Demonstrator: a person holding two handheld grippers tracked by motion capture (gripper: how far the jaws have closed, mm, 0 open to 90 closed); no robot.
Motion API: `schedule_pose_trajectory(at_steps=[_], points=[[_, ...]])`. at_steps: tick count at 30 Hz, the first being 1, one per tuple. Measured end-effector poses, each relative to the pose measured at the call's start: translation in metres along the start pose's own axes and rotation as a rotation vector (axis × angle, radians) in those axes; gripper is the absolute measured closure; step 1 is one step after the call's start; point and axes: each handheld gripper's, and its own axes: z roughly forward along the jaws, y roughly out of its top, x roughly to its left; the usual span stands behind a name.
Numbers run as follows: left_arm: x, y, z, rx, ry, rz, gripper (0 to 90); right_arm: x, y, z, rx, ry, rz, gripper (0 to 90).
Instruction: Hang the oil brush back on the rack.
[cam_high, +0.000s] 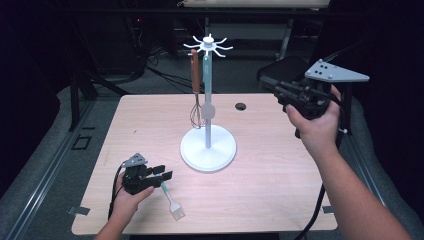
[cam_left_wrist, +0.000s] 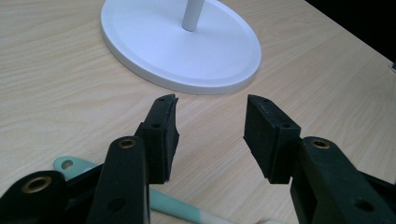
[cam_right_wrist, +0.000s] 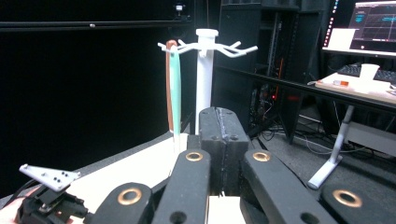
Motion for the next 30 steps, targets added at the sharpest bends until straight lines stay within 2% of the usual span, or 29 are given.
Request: schedule_pose_trajectory(at_steps=[11, 16, 24, 30], points=[[0.003, -0.001, -0.001, 0.009, 0.001, -0.002, 54.0, 0.002, 0.018, 0.044, 0.015, -0.006, -0.02, 90.0], [0.003, -0.001, -0.001, 0.009, -0.003, 0.002, 54.1, 0.002, 0.023, 0.062, 0.004, -0.016, -0.003, 90.0], [0.003, -0.001, 0.001, 0.011, -0.004, 0.008, 54.0, -0.002, 0.025, 0.082, 0.013, -0.037, 0.027, 90.0], [0.003, -0.001, 0.001, 0.012, -0.007, 0.005, 54.0, 0.0, 0.026, 0.09, 0.016, -0.039, 0.035, 90.0]])
